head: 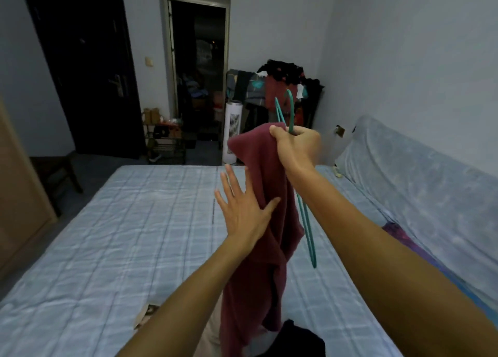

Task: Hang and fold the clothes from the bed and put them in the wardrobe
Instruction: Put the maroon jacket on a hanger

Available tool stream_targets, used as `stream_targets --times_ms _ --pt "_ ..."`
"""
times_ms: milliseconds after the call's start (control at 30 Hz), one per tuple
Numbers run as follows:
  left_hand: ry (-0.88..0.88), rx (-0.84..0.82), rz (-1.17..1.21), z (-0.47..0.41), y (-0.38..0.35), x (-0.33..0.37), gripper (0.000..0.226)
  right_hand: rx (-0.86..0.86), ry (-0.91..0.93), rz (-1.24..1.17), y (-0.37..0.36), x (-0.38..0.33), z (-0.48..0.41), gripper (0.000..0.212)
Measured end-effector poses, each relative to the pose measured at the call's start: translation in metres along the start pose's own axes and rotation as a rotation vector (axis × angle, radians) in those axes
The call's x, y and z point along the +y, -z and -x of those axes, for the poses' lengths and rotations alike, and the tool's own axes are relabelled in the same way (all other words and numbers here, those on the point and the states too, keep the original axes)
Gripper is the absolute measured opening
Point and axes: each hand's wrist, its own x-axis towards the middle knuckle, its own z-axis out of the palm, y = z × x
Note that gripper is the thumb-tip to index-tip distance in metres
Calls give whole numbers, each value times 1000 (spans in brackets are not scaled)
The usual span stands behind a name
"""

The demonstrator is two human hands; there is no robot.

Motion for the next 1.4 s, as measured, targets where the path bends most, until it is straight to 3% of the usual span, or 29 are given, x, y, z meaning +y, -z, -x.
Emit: stream_targets --times_ms 167,400,500,633,767,933,1067,1167,1400 --pt "116 30 -7 16 -23 2 93 -11 -57 -40 17 17 -15 25" --pt "70 100 -317 4 13 -76 36 21 -69 -50 41 53 -42 28" --pt "61 196 -350 -21 47 -83 36 62 -42 -75 48 60 -49 32" --pt "43 281 -208 -58 91 -65 33 94 -35 -88 58 70 -59 38" --pt "-131 168 -226 -73 98 -45 24 -55 -38 141 61 99 -58 33" --pt "-158 42 -356 -60 69 -59 31 -188 -94 405 60 157 -29 46" --pt "-182 -182 -455 -39 44 -68 55 -281 -106 180 59 163 5 42" --pt "-124 -234 -463 -31 35 -77 59 -338 -127 -15 59 162 21 34" --pt "96 -232 -487 -47 48 -100 33 -486 -224 -214 67 156 29 34"
